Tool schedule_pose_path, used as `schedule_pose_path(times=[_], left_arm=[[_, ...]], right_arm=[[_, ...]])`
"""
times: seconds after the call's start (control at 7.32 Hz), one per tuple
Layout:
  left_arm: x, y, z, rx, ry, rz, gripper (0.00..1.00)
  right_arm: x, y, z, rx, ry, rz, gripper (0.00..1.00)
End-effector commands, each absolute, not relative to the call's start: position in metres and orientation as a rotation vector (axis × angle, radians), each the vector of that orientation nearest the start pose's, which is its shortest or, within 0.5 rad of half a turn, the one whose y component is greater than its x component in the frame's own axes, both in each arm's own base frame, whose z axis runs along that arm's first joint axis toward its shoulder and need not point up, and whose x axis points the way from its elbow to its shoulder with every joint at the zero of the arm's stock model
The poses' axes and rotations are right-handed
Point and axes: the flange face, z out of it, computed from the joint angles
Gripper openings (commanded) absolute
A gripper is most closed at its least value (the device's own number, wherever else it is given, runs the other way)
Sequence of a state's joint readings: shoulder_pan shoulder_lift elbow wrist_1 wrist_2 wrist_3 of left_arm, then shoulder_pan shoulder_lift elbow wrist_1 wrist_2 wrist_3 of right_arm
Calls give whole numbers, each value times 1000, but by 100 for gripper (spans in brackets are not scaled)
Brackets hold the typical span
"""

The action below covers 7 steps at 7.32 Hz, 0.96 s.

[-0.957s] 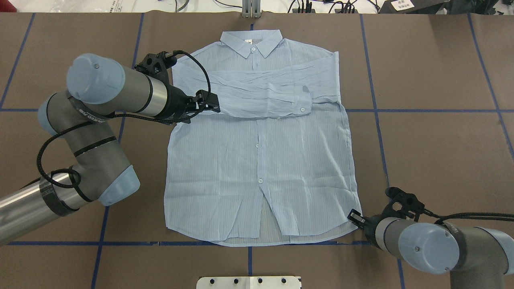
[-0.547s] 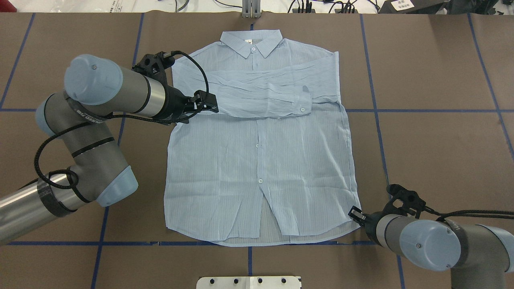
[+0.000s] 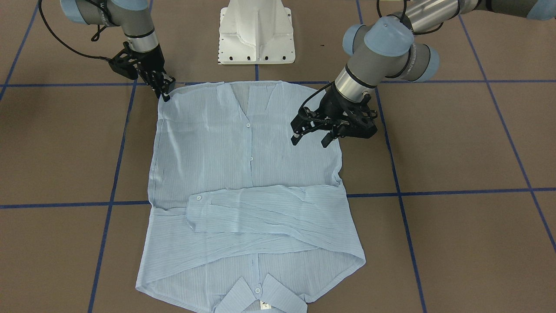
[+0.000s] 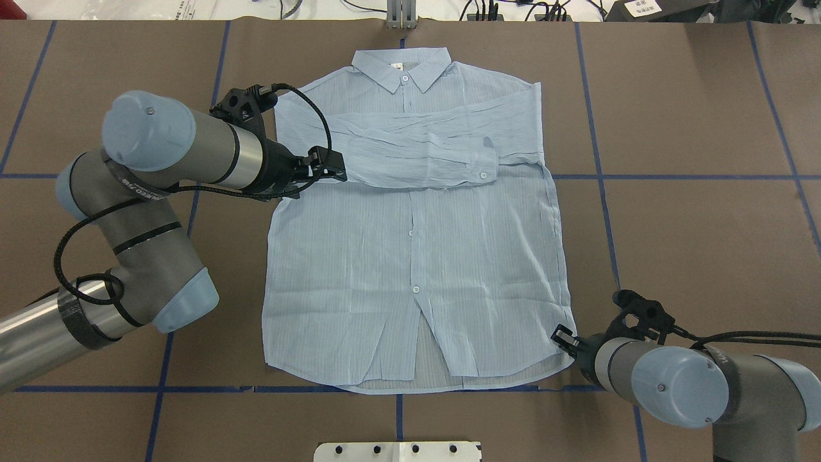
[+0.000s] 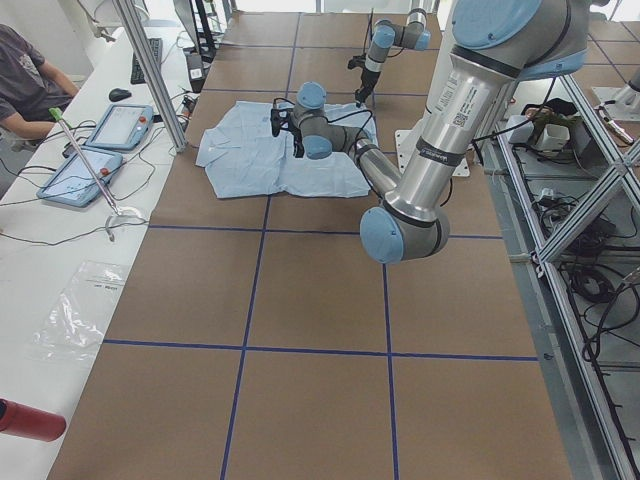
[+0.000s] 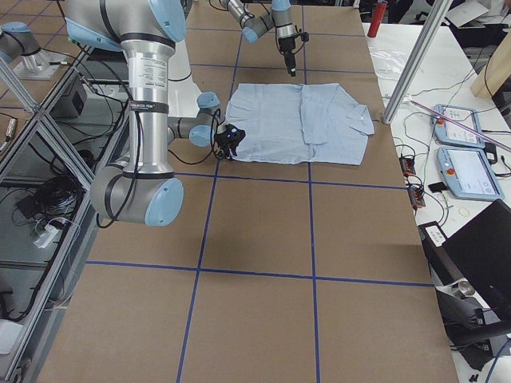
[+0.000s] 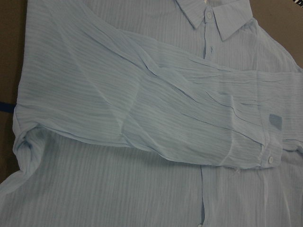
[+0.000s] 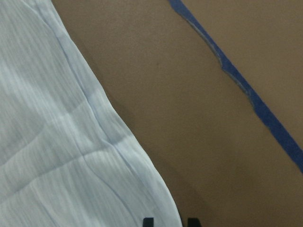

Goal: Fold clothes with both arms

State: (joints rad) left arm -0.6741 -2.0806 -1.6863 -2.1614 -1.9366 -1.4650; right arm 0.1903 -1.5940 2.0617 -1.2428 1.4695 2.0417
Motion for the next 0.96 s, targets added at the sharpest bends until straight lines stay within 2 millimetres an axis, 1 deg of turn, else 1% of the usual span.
schedule_pose_path(times=[0.0,0.14,0.27,0.41,0.55,0.68,0.82], left_arm=[[445,-478,243,161,1235,-269,99],[444,-478,244,161,1235,-269,99],[444,-478,245,160,1232,-270,99],[438,-468,251,148,1231,-275,99],[428,-434,270,109,1198,-274,99],[447,-384,284,97,1150,-300,99],[445,-338,305,68,1109,-263,99]], right_arm=[[-445,-232,410,-16,-809,666,28],[-443,-233,409,-15,-811,669,0],[-443,-233,408,-15,-814,668,0],[-442,-234,406,-17,-818,668,0],[-441,-233,404,-19,-821,667,0],[-439,-234,403,-21,-824,669,0],[-440,-235,403,-19,-824,670,0]])
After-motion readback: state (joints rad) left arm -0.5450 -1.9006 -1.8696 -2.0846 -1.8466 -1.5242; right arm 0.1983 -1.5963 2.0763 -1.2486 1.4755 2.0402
